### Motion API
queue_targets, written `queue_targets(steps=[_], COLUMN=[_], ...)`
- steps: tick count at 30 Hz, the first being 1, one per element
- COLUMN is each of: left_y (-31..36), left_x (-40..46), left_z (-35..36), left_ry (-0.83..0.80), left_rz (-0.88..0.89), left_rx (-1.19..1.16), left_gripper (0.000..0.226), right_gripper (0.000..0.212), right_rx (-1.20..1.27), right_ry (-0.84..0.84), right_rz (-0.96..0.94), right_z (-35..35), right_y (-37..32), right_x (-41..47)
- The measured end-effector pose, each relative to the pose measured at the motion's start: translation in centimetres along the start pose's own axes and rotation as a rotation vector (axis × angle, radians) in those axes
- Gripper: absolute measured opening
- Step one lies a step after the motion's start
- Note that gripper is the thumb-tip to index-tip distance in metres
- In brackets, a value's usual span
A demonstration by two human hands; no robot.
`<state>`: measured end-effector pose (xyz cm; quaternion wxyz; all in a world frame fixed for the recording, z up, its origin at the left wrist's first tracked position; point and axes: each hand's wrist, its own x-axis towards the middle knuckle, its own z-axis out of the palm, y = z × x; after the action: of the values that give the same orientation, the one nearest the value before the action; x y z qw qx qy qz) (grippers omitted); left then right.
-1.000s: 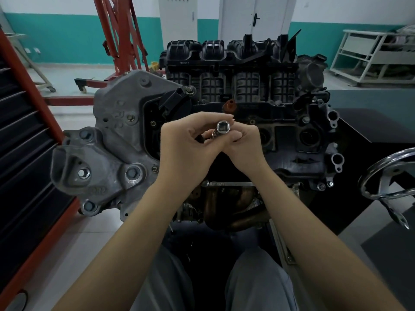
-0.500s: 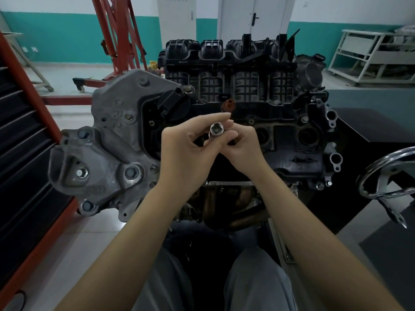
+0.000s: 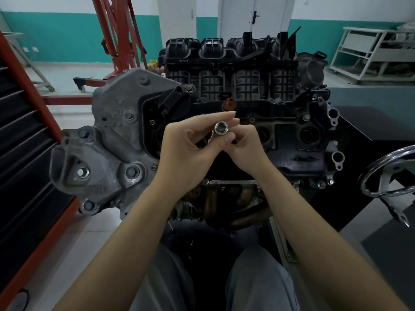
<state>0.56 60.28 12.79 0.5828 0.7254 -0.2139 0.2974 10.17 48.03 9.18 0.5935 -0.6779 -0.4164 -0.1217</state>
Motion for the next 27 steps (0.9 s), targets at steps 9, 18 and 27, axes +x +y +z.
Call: queue_targets(steps=[9,18,27], left_y=[-0.01,0.27,0.04], left_x=[0.04,0.33,0.44], left_z=[0.42,0.22,-0.43], left_ry=[0.145,0.032,-0.064], left_rz=[0.096,0.042,-0.002], left_rx=[0.180,0.066,-0.091], left_gripper=[0.027,0.033,0.035], right_gripper=[0.020,0.023,0.027], right_rx=[0.040,0.029,0.020], right_ry=[0.064,0.101,0.110], right_rz=[0.017,0.032,-0.014], right_z=[0.04,0.24,0.50], right_y=[0.46,0.60,0.32], right_x=[-0.10,-0.06,-0.13])
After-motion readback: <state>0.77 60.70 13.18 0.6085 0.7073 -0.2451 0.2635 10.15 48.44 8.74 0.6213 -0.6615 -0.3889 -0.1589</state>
